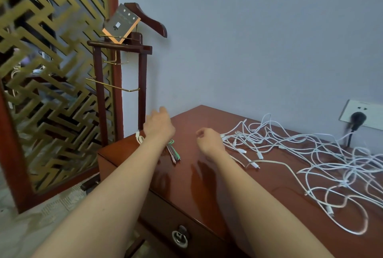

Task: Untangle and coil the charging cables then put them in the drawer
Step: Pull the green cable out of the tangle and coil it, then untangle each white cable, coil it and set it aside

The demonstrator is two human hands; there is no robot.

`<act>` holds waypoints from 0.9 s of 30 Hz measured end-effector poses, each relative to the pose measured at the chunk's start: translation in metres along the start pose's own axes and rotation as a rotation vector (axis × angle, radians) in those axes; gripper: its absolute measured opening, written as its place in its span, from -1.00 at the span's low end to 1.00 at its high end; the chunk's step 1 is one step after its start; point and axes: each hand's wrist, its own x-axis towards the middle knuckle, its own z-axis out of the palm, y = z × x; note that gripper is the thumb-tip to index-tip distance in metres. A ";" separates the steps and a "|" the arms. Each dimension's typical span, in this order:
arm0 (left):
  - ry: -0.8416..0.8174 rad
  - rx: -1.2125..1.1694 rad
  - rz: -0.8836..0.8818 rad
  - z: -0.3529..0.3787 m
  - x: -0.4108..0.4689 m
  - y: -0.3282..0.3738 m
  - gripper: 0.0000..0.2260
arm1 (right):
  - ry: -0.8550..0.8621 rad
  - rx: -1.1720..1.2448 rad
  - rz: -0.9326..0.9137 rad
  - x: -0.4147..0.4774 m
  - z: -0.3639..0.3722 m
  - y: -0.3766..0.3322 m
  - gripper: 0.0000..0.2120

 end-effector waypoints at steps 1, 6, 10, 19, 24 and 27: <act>-0.027 0.029 0.069 0.000 -0.002 0.009 -0.62 | 0.013 -0.065 -0.019 -0.002 -0.010 0.005 -0.68; -0.267 0.047 0.384 0.006 -0.018 0.052 -0.66 | 0.051 -0.281 -0.058 -0.019 -0.064 0.038 -0.75; -0.401 0.003 0.524 0.017 -0.039 0.089 -0.71 | 0.094 -0.313 -0.040 -0.038 -0.107 0.069 -0.67; -0.556 -0.090 0.723 0.030 -0.100 0.180 -0.70 | 0.103 -0.306 0.038 -0.098 -0.186 0.136 -0.67; -0.644 -0.102 0.832 0.044 -0.135 0.218 -0.71 | 0.066 -0.309 0.092 -0.137 -0.221 0.165 -0.66; -0.694 -0.093 0.886 0.052 -0.153 0.236 -0.71 | 0.073 -0.286 0.144 -0.156 -0.236 0.184 -0.65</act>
